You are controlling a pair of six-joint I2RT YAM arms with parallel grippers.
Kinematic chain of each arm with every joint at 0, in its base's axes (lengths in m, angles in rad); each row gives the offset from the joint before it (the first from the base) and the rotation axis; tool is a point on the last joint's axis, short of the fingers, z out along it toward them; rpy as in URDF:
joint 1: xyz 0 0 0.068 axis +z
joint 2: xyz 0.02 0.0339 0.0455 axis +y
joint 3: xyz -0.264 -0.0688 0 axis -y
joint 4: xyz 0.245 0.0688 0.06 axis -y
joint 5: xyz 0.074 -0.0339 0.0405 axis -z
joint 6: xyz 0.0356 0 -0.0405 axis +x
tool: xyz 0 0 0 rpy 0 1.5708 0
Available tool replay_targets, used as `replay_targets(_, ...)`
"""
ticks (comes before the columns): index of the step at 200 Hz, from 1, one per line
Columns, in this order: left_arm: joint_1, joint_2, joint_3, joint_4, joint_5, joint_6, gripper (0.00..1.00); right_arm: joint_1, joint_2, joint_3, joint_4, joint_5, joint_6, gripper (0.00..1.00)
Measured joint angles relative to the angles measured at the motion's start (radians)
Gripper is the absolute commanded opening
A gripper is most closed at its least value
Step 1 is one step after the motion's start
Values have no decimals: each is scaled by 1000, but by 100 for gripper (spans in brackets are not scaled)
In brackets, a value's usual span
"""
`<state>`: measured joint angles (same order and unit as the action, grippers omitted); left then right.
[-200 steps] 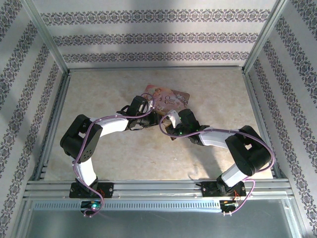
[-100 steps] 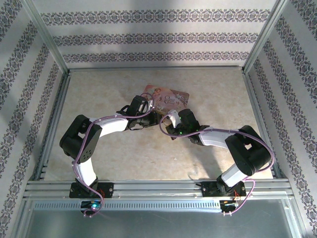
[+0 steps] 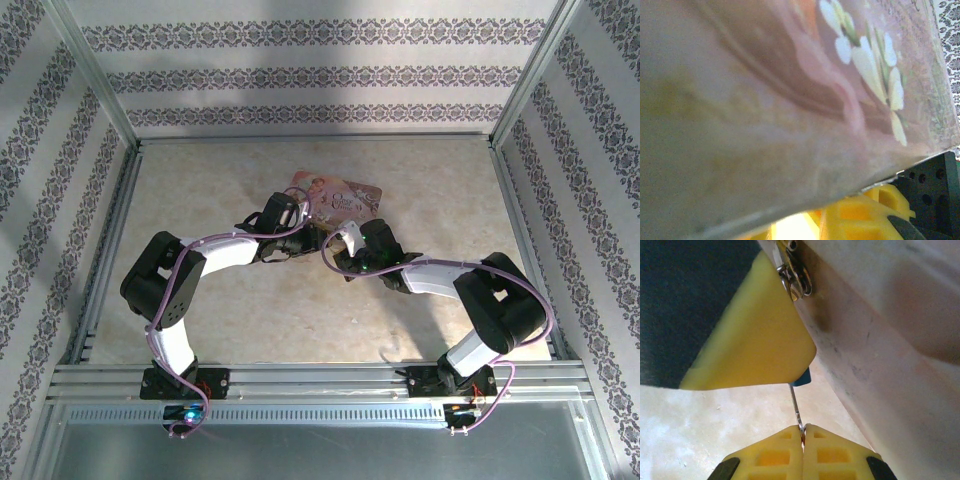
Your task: Unlock a padlock with a key
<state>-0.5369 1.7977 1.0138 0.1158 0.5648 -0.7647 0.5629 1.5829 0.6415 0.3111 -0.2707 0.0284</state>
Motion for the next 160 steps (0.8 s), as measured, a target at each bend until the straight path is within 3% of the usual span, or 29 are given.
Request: replay_targets(160, 0, 0, 0, 16, -8, 0, 21, -38, 3, -9, 58, -77, 29, 0)
